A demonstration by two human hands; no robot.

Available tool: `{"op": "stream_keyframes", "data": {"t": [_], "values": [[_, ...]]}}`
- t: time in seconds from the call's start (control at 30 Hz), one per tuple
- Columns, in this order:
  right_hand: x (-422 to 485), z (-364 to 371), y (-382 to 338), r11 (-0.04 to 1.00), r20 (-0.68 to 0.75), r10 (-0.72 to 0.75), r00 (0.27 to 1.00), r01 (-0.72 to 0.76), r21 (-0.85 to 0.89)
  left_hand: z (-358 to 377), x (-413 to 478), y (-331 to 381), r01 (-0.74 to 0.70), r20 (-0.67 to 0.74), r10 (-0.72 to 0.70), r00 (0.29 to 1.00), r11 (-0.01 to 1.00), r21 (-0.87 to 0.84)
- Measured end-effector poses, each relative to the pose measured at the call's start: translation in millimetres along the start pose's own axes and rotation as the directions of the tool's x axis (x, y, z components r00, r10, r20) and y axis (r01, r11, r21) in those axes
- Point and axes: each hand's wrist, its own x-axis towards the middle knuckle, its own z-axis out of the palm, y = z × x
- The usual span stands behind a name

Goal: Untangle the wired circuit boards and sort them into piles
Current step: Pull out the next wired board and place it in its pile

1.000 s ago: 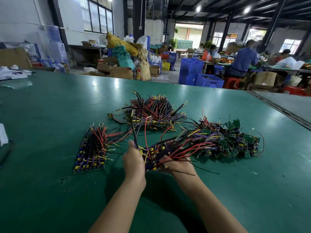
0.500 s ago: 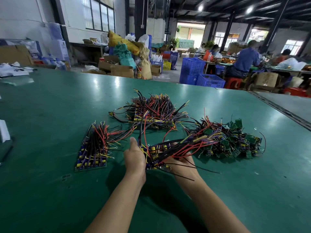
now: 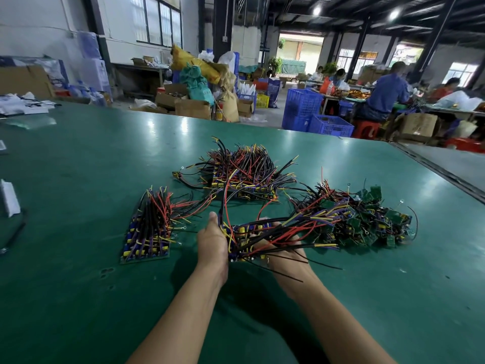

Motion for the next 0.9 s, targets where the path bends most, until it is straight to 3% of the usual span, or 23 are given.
{"op": "stream_keyframes", "data": {"t": [0.07, 0.17, 0.27, 0.4, 0.47, 0.53, 0.6, 0.7, 0.9], "values": [[0.3, -0.3, -2.8, 0.994, -0.037, -0.103, 0.994, 0.101, -0.033, -1.1, 1.1, -0.3, -0.017, 0.006, 0.017, 1.0, 1.0, -0.009], [3.8, -4.8, 3.1, 0.995, 0.011, -0.098, 0.995, 0.099, -0.028, -1.2, 3.0, 1.1, 0.009, 0.046, -0.008, 0.999, 1.0, -0.02], [-0.9, 8.2, 0.2, 0.987, 0.084, -0.09, 0.992, 0.078, 0.138, 2.5, -3.2, 5.2, 0.088, 0.227, -0.07, 0.971, 0.994, -0.07], [5.4, -7.1, -4.2, 0.999, 0.042, -0.046, 0.998, 0.046, 0.003, -1.3, -7.1, 5.8, 0.074, 0.155, -0.053, 0.987, 0.988, -0.133], [8.9, -23.1, -11.0, 0.999, 0.016, -0.027, 0.999, 0.027, 0.026, -3.2, -6.4, 7.7, 0.1, 0.141, -0.076, 0.987, 0.981, -0.168], [10.9, -30.9, -18.0, 0.996, 0.103, -0.053, 0.993, 0.045, 0.072, -3.9, -5.5, 10.3, 0.106, 0.157, -0.073, 0.985, 0.97, -0.219], [10.9, -33.8, -17.7, 1.0, 0.231, -0.006, 0.973, 0.012, -0.024, -4.5, -6.2, 13.0, 0.091, 0.154, -0.054, 0.987, 0.966, -0.241], [8.1, -36.7, -13.2, 0.964, 0.231, 0.102, 0.968, -0.039, -0.264, -4.8, -6.5, 13.4, 0.059, 0.152, -0.026, 0.988, 0.974, -0.219], [4.4, -29.3, -18.4, 0.763, 0.154, -0.027, 0.988, 0.12, -0.635, -1.1, -17.0, 17.2, 0.03, 0.148, 0.004, 0.989, 0.974, -0.225]]}}
